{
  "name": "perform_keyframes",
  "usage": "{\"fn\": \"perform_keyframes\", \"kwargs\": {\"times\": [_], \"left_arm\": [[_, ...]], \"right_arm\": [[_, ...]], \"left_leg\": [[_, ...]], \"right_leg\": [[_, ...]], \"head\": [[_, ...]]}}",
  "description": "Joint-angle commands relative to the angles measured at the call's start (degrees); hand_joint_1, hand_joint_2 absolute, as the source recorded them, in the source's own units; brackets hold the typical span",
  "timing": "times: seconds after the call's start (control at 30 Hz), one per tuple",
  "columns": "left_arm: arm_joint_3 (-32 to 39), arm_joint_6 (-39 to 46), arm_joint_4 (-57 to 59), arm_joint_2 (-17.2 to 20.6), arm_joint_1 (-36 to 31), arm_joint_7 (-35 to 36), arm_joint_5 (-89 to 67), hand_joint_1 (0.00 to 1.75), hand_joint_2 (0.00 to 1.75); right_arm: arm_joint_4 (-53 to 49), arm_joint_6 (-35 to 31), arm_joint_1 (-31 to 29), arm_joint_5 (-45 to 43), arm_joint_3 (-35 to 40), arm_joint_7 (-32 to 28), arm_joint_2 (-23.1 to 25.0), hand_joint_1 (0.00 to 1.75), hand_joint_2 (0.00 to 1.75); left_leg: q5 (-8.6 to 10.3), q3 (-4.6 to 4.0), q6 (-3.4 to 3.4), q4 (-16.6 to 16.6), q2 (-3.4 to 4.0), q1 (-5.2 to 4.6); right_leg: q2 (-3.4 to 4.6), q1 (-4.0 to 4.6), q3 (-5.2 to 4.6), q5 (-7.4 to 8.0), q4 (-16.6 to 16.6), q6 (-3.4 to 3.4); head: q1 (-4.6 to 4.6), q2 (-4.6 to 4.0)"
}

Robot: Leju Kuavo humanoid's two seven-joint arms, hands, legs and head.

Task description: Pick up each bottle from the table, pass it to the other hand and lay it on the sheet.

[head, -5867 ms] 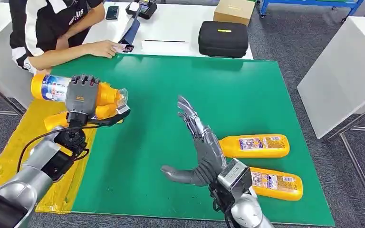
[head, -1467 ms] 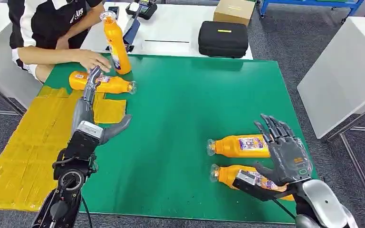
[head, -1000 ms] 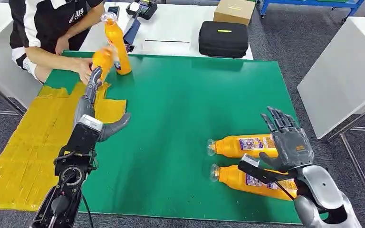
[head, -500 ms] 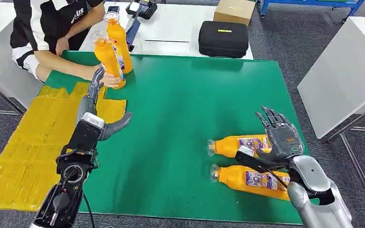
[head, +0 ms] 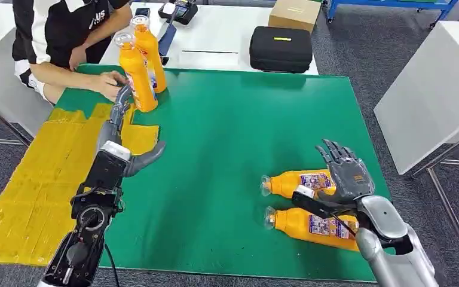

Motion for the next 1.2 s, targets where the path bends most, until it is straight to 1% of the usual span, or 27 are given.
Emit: {"fn": "perform_keyframes", "kwargs": {"times": [0.03,0.07,0.13,0.27,0.3,0.37,0.47,0.5,0.53,0.57,0.6,0.63,0.7,0.73,0.77,0.83,0.9,0.93,1.0,1.03,1.1,1.13,1.2], "left_arm": [[-0.2,-0.5,5.1,1.1,-2.4,0.4,1.6,0.0,1.75],[-0.3,-0.6,5.3,1.2,-2.6,0.4,1.9,0.0,1.75],[-0.5,-0.7,5.6,1.2,-2.9,0.5,2.5,0.0,1.75],[-0.7,-0.8,5.6,1.2,-2.6,0.5,2.7,0.0,1.75],[-0.6,-0.9,5.7,1.0,-2.5,0.5,2.8,0.0,1.75],[-0.4,-1.1,5.9,0.8,-2.7,0.5,3.0,0.0,1.75],[-0.4,-1.2,6.7,0.8,-3.2,0.5,3.0,0.0,1.75],[-0.4,-1.2,6.9,0.9,-3.3,0.5,3.0,0.0,1.75],[-0.5,-1.3,7.5,1.2,-3.6,0.5,3.0,0.0,1.75],[-0.7,-1.4,8.0,1.4,-3.9,0.5,3.1,0.0,1.75],[-0.8,-1.5,8.2,1.5,-4.0,0.4,3.3,0.0,1.75],[-0.8,-1.6,8.4,1.5,-4.1,0.4,3.4,0.0,1.75],[-1.0,-1.7,8.7,1.4,-4.3,0.4,3.5,0.0,1.75],[-1.2,-1.7,8.7,1.4,-4.4,0.4,3.5,0.0,1.75],[-1.3,-1.8,8.7,1.3,-4.4,0.4,3.5,0.0,1.75],[-1.5,-1.8,8.8,1.3,-4.4,0.4,3.5,0.0,1.75],[-1.8,-1.9,8.8,0.9,-4.5,0.4,3.5,0.0,1.75],[-1.8,-1.9,9.1,0.9,-4.6,0.3,3.6,0.0,1.75],[-1.9,-1.9,9.4,0.8,-4.7,0.3,3.6,0.0,1.75],[-2.1,-2.0,9.7,0.6,-4.9,0.2,3.6,0.0,1.75],[-2.5,-2.1,10.0,0.4,-5.1,0.2,3.6,0.0,1.75],[-2.7,-2.2,10.0,0.4,-5.0,0.4,3.5,0.0,1.75],[-2.6,-2.1,9.9,0.5,-4.6,0.6,3.4,0.0,1.75]], "right_arm": [[9.9,0.7,-3.8,-0.9,0.0,0.2,3.2,0.0,1.75],[10.2,1.3,-3.7,-1.1,-0.2,0.3,3.1,0.0,1.75],[11.6,2.1,-3.6,-1.2,-0.7,0.4,3.0,0.0,1.75],[15.1,3.0,-3.6,-1.1,-0.6,0.6,2.9,0.0,1.75],[16.6,3.3,-4.2,-1.2,-0.5,0.7,2.7,0.0,1.75],[19.6,3.5,-5.2,-1.9,-0.3,0.6,2.5,0.0,1.75],[24.1,4.0,-6.9,-2.8,0.2,0.5,2.6,0.0,1.75],[24.9,4.1,-7.1,-2.9,0.3,0.5,2.7,0.0,1.75],[26.3,4.2,-7.7,-2.9,0.3,0.6,3.1,0.0,1.75],[27.9,4.0,-8.6,-2.9,0.5,0.5,3.4,0.0,1.75],[28.8,3.9,-9.1,-2.9,0.5,0.6,3.6,0.0,1.75],[29.9,3.9,-9.6,-3.0,0.5,0.7,3.7,0.0,1.75],[31.4,3.8,-10.1,-3.1,0.3,0.9,3.7,0.0,1.75],[32.0,3.8,-10.2,-3.3,0.2,0.8,3.5,0.0,1.75],[32.7,3.1,-10.4,-3.6,0.0,0.4,3.5,0.0,1.75],[34.1,2.2,-11.3,-4.3,-0.6,-0.1,3.9,0.0,1.75],[34.2,2.2,-11.9,-4.3,-0.5,-0.1,4.0,0.0,1.75],[35.0,2.0,-12.3,-4.3,-0.4,-0.2,4.1,0.0,1.75],[35.9,2.0,-13.0,-4.3,-0.4,-0.2,4.3,0.0,1.75],[37.4,2.0,-13.8,-4.3,-0.3,-0.1,4.7,0.0,1.75],[40.2,1.7,-15.2,-4.0,-0.1,0.5,5.3,0.0,1.75],[41.8,0.3,-15.8,-3.6,0.1,0.5,5.7,0.0,1.75],[43.6,-1.5,-16.7,-3.1,0.1,0.4,6.6,1.47,1.75]], "left_leg": [[-0.09,0.27,0.01,0.0,0.05,0.05],[-0.06,0.19,0.0,0.0,0.03,0.05],[-0.15,0.39,0.02,0.0,0.01,0.03],[-0.17,0.44,0.02,0.0,-0.01,0.07],[-0.08,0.24,0.01,0.0,0.0,0.05],[-0.21,0.51,0.02,0.0,0.01,0.06],[-0.11,0.3,0.02,0.0,0.0,0.04],[-0.19,0.49,0.03,0.0,0.02,0.04],[-0.11,0.33,0.02,0.0,0.02,0.05],[-0.19,0.48,0.03,0.0,0.04,0.05],[-0.13,0.36,0.02,0.0,0.05,0.05],[-0.19,0.5,0.02,0.0,0.06,0.06],[-0.07,0.25,0.0,0.0,0.05,0.04],[-0.14,0.4,0.01,0.0,0.05,0.06],[-0.09,0.31,0.01,0.0,-0.01,0.05],[-0.2,0.6,0.03,0.0,-0.02,0.07],[-0.07,0.33,0.02,0.0,0.02,0.05],[-0.13,0.47,0.03,0.0,0.02,0.05],[-0.04,0.3,0.01,0.0,0.01,0.06],[-0.12,0.48,0.02,0.0,0.02,0.06],[-0.04,0.33,0.03,0.0,0.04,0.05],[-0.08,0.47,0.05,0.0,0.03,0.06],[-0.02,0.37,0.04,0.0,0.09,0.07]], "right_leg": [[0.1,0.07,0.25,-0.04,-0.1,-0.25],[0.07,0.07,0.18,-0.02,-0.1,-0.19],[0.08,0.07,0.36,-0.11,0.0,-0.34],[0.07,0.1,0.42,-0.13,-0.1,-0.38],[0.05,0.07,0.23,-0.05,-0.1,-0.23],[0.11,0.1,0.48,-0.15,0.0,-0.43],[0.07,0.07,0.28,-0.06,-0.1,-0.28],[0.11,0.08,0.45,-0.13,0.0,-0.42],[0.09,0.08,0.3,-0.06,-0.1,-0.3],[0.13,0.09,0.43,-0.12,0.0,-0.4],[0.12,0.08,0.32,-0.07,-0.1,-0.32],[0.15,0.1,0.44,-0.12,0.0,-0.43],[0.1,0.07,0.22,-0.03,-0.1,-0.23],[0.12,0.1,0.36,-0.08,-0.1,-0.34],[0.04,0.08,0.29,-0.06,-0.1,-0.26],[0.07,0.12,0.55,-0.16,-0.1,-0.46],[0.06,0.07,0.27,-0.03,-0.1,-0.24],[0.09,0.08,0.4,-0.09,-0.1,-0.36],[0.04,0.07,0.24,-0.01,-0.1,-0.21],[0.09,0.09,0.4,-0.07,-0.1,-0.35],[0.08,0.06,0.25,0.0,-0.1,-0.2],[0.09,0.1,0.4,-0.04,-0.1,-0.33],[0.12,0.09,0.27,0.05,-0.1,-0.18]], "head": [[-0.02,0.0],[0.0,0.0],[0.0,0.0],[0.0,0.0],[0.0,0.0],[0.0,0.0],[-0.02,0.0],[0.0,0.0],[0.0,0.0],[0.0,0.0],[0.0,0.0],[0.0,0.0],[0.0,0.0],[0.0,0.0],[-0.02,0.0],[0.0,0.0],[0.0,0.0],[0.0,0.0],[0.0,0.0],[0.0,0.0],[0.0,0.0],[0.0,0.0],[0.0,0.0]]}}
